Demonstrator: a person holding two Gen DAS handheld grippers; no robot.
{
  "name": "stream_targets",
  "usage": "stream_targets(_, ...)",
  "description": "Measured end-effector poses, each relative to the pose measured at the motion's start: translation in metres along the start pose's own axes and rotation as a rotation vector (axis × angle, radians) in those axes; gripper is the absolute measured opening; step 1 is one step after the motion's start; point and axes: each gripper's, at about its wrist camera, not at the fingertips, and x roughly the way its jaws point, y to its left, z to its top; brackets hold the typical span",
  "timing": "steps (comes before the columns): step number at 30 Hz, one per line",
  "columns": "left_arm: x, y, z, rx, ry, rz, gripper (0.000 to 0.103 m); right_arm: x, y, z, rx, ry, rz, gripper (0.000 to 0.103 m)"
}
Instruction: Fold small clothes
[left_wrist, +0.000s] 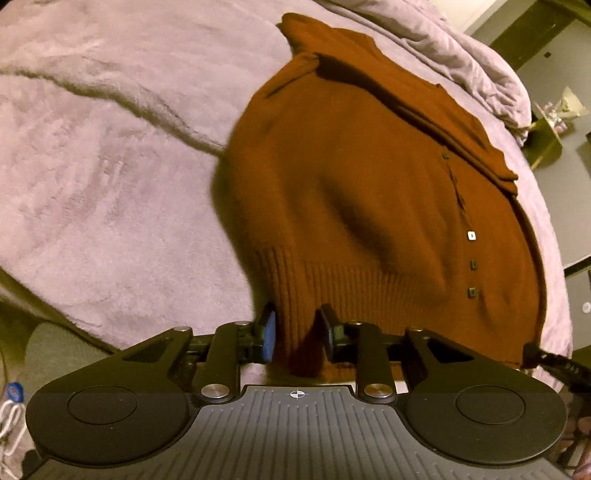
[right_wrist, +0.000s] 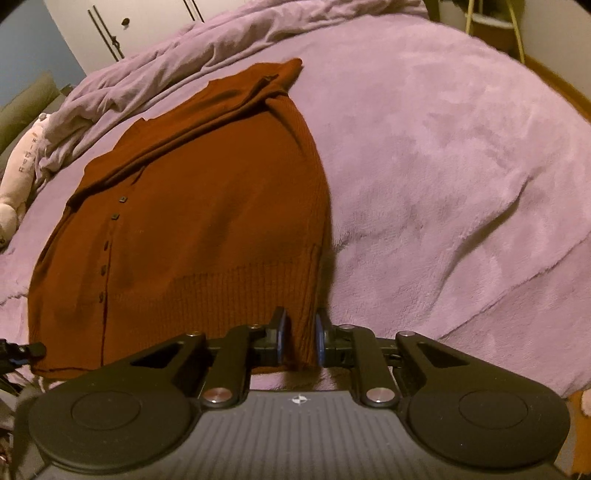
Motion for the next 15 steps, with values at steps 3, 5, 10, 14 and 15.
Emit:
stream_targets(3, 0.002, 0.001, 0.002, -0.008, 0.008, -0.06, 0.048, 0.003, -0.004, 0.003, 0.032, 0.024, 0.036, 0.017)
stream_targets(5, 0.004, -0.001, 0.003, 0.02, 0.016, -0.055, 0.038, 0.005, -0.006, 0.005, 0.049, 0.033, 0.057, 0.017)
stream_targets(10, -0.004, -0.001, 0.016, 0.026, 0.038, -0.09, 0.011, 0.008, -0.01, 0.011, 0.096, 0.059, 0.118, 0.007)
stream_targets(14, -0.03, -0.016, 0.04, 0.033, -0.039, -0.197, 0.011, 0.0, -0.016, 0.03, 0.185, 0.039, 0.245, 0.006)
stream_targets(15, -0.036, -0.019, 0.048, 0.03, -0.066, -0.222, 0.011, -0.002, -0.016, 0.037, 0.199, 0.028, 0.272, 0.006)
